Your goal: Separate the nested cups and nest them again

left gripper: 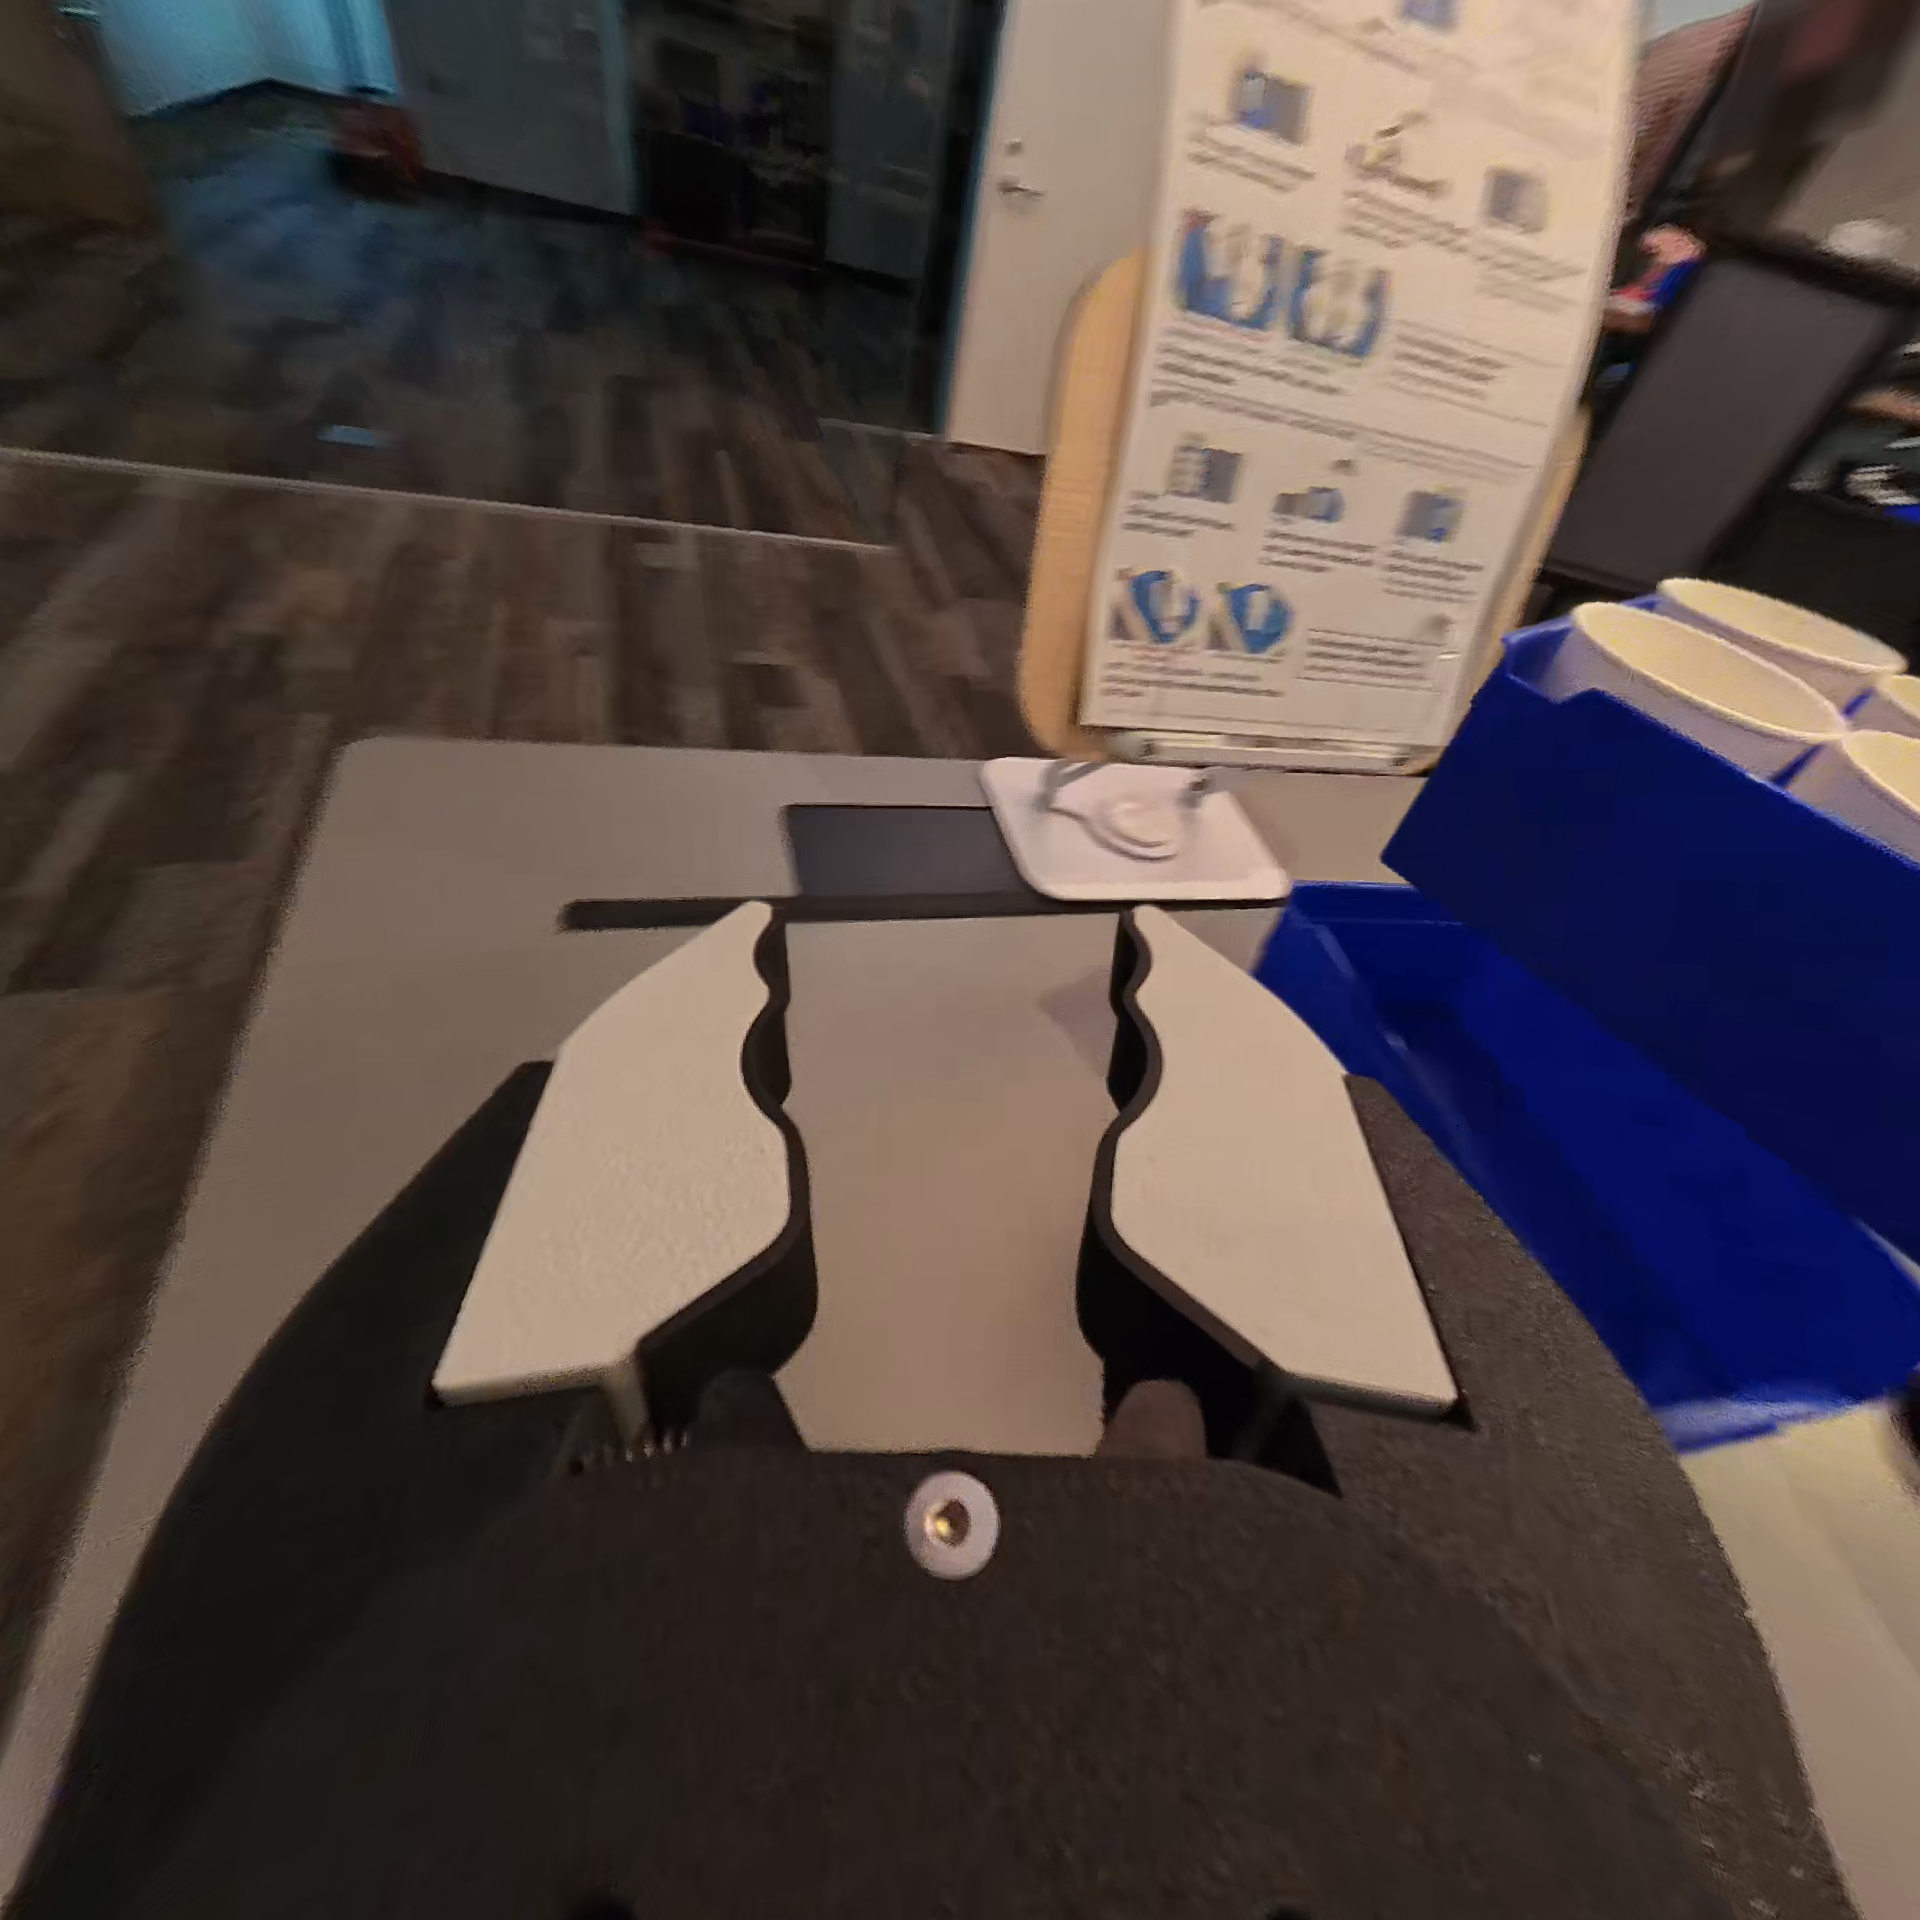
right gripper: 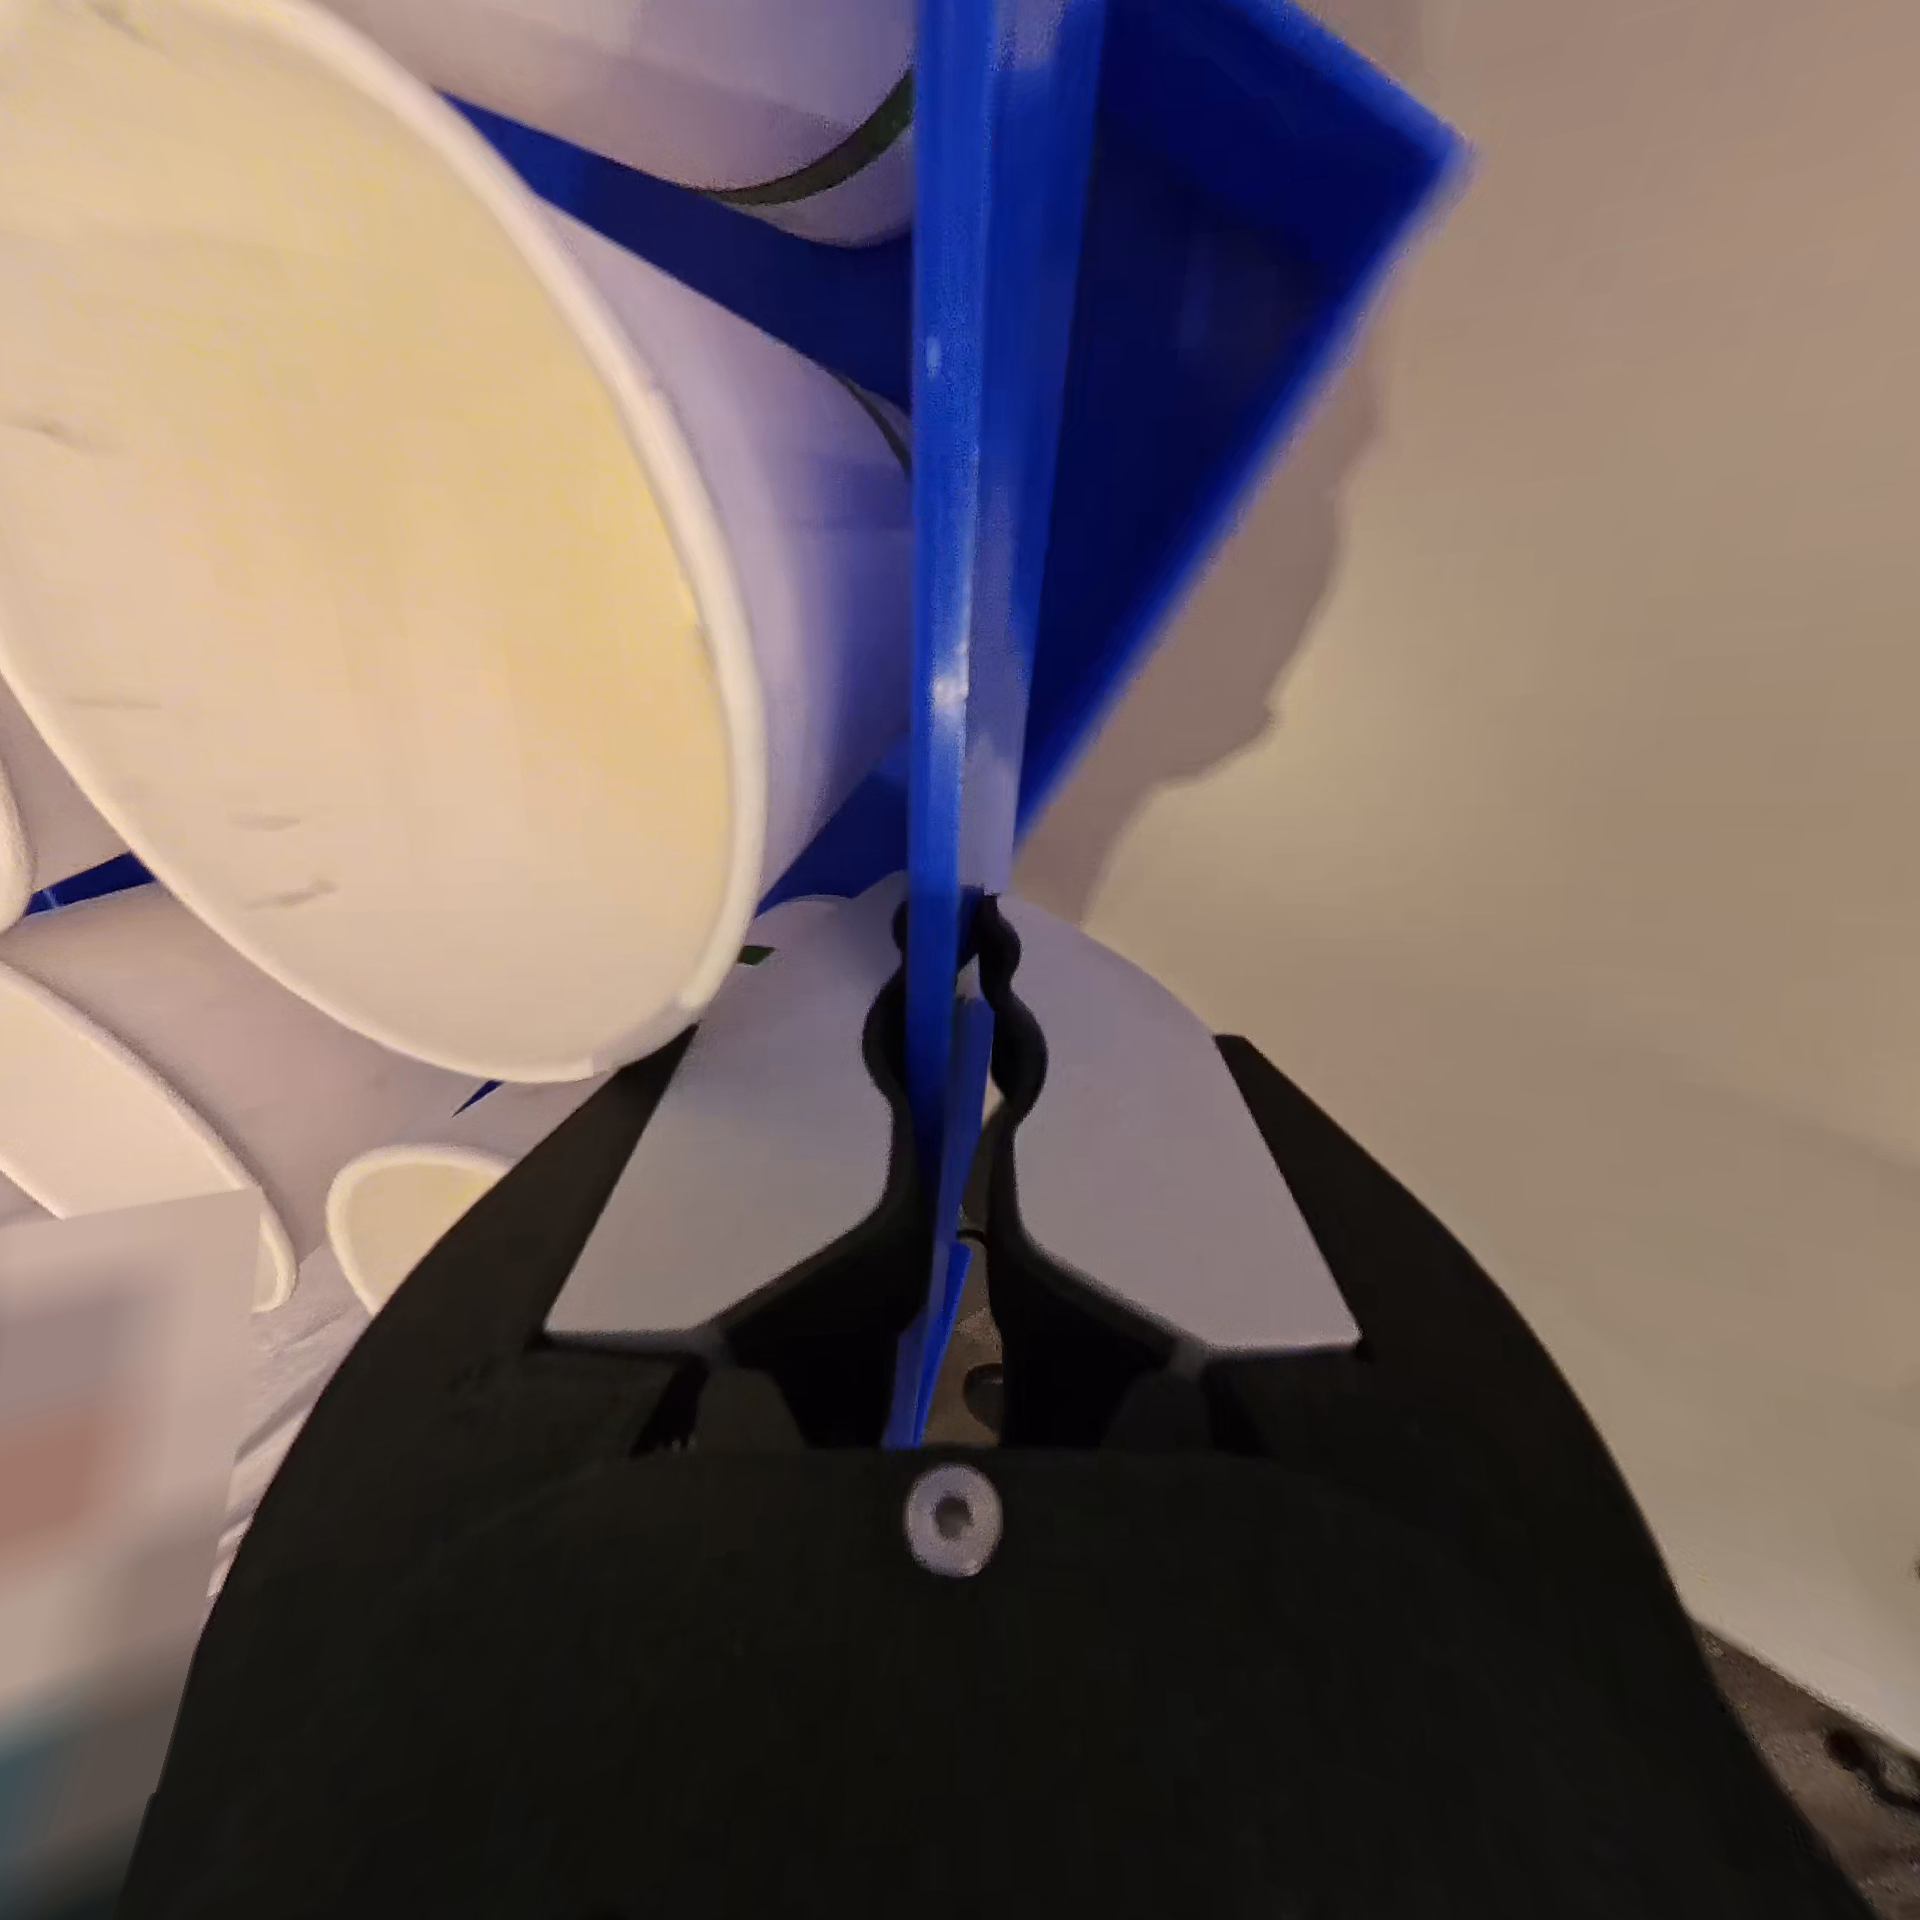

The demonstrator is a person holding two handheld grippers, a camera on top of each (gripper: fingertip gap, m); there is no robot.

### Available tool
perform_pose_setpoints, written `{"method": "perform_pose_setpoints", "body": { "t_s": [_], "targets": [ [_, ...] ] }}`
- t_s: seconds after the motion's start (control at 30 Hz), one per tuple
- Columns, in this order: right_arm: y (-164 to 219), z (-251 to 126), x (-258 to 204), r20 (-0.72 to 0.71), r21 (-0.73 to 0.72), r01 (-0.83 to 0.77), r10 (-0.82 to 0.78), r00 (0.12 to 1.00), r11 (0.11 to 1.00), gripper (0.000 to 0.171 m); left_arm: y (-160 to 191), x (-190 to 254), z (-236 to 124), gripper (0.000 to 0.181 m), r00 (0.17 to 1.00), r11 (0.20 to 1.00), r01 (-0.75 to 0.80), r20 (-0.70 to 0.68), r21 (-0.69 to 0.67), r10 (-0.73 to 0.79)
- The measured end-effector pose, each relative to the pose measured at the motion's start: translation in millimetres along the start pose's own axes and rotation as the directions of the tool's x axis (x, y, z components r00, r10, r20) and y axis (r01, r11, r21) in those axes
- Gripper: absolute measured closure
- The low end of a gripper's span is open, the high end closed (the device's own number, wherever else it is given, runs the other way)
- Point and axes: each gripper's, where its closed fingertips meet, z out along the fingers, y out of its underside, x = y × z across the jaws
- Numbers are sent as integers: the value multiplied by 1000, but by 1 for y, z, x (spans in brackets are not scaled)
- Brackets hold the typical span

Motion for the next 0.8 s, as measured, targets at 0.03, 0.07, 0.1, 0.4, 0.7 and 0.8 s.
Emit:
{"method": "perform_pose_setpoints", "body": {
  "t_s": [0.03, 0.07, 0.1, 0.4, 0.7, 0.8],
  "targets": [
    [-13, 12, -20, 21, -16, 40, -39, 999, 999, 165, 0, -9, -8, 121, 999, 1000, -7, 54, -4, 7],
    [-27, 25, -40, 46, -29, 83, -82, 996, 996, 164, 1, -16, -16, 121, 995, 1000, -9, 95, -6, 9],
    [-40, 39, -61, 76, -37, 124, -121, 990, 992, 164, 1, -22, -25, 121, 992, 1000, -6, 127, -7, 7],
    [-136, 153, -212, 248, -73, 328, -301, 921, 942, 163, 14, -69, -86, 121, 932, 999, 30, 361, -27, -19],
    [-190, 243, -258, 199, -2, 194, -189, 961, 981, 163, 19, -71, -87, 121, 946, 998, 53, 321, -28, -41],
    [-192, 265, -259, 173, -5, 121, -118, 978, 993, 162, 23, -67, -81, 121, 956, 997, 55, 291, -57, -36]
  ]
}}
